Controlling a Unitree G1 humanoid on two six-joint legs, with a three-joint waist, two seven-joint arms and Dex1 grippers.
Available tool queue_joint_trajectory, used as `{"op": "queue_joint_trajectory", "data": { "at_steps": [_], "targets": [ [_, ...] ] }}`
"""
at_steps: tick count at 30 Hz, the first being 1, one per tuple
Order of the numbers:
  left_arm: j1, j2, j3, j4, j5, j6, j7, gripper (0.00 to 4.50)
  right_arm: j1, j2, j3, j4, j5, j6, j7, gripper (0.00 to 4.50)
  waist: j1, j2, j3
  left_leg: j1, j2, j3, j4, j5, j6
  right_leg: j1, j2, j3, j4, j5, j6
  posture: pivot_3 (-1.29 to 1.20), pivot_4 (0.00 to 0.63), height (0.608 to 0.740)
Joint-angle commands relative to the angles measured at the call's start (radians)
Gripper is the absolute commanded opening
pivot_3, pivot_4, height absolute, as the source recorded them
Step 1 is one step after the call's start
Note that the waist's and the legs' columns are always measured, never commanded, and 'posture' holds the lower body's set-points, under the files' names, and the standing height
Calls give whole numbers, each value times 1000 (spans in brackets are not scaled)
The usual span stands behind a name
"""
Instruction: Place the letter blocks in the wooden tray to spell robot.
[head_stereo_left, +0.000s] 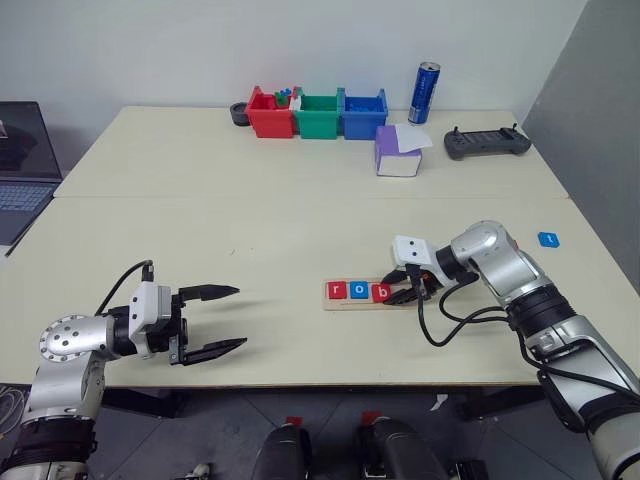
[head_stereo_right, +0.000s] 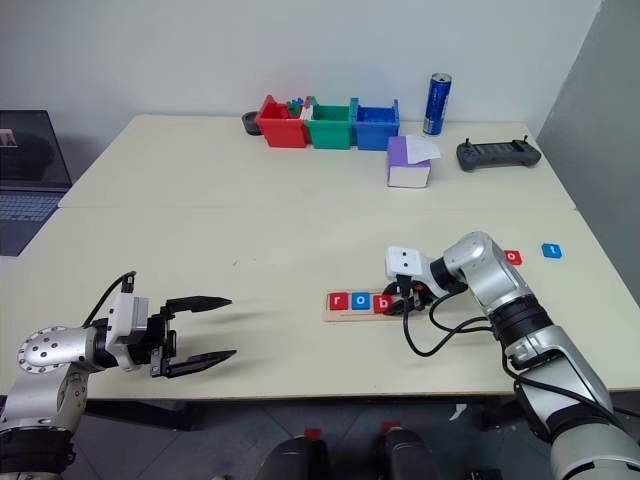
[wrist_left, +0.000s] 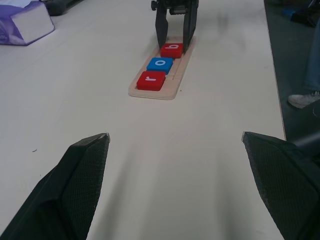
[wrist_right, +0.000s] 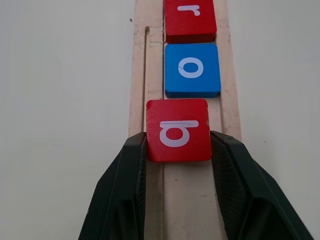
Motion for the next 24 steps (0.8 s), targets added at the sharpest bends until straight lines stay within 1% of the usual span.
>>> {"op": "queue_joint_trajectory", "data": {
  "at_steps": [1,7,15,24],
  "targets": [
    [10,17,31,-27,-20,-2,3,4500,-29,-8,-13,-36,0,6,4,1448,0,0,0,0,0,0,0,0,0,0,0,0,0,0,0,0,150,740],
    [15,17,31,-35,-18,-1,10,4500,-29,1,-2,-24,-10,8,-6,1448,1,0,0,0,0,0,0,0,0,0,0,0,0,0,0,0,150,740],
    [29,17,31,-51,-19,3,16,4500,-41,33,-4,48,-25,-1,-25,1448,0,0,0,0,0,0,0,0,0,0,0,0,0,0,0,0,150,740],
    [39,16,33,-53,-18,1,16,4500,-45,66,5,26,-26,17,-17,1448,-2,0,0,0,0,0,0,0,0,0,0,0,0,0,0,0,150,740]
  ]
}}
